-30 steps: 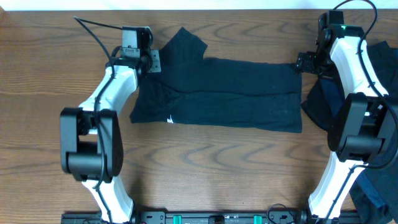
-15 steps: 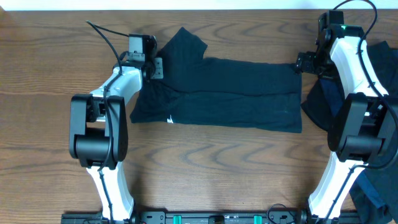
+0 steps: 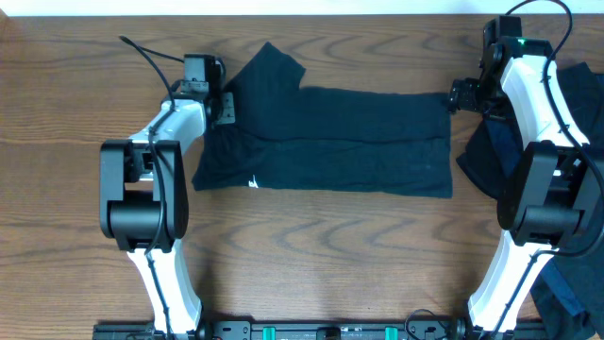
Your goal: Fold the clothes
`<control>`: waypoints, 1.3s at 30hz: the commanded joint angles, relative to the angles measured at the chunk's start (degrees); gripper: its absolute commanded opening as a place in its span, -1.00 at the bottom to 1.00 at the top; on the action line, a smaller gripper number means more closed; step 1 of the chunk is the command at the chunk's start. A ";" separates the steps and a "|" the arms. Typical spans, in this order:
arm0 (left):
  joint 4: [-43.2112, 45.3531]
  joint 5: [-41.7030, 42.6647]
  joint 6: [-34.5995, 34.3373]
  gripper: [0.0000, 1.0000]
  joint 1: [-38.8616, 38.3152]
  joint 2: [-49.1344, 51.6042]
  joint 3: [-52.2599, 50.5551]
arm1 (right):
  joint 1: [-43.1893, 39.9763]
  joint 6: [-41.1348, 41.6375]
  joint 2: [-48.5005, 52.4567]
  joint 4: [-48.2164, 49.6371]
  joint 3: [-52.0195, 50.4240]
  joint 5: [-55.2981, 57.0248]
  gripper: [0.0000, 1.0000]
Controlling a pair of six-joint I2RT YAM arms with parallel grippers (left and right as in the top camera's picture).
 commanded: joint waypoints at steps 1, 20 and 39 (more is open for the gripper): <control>-5.97 -2.14 -3.37 -0.88 1.46 2.49 -2.12 | -0.52 0.44 -1.07 -0.04 0.04 0.00 0.99; -15.54 -2.19 -6.16 -0.88 1.22 -15.34 -2.10 | -0.52 0.44 -1.09 -0.04 0.04 0.00 0.98; -24.72 2.38 -14.64 -0.88 1.22 -25.81 -2.12 | -0.42 -4.35 -1.20 0.20 0.07 -21.16 -0.06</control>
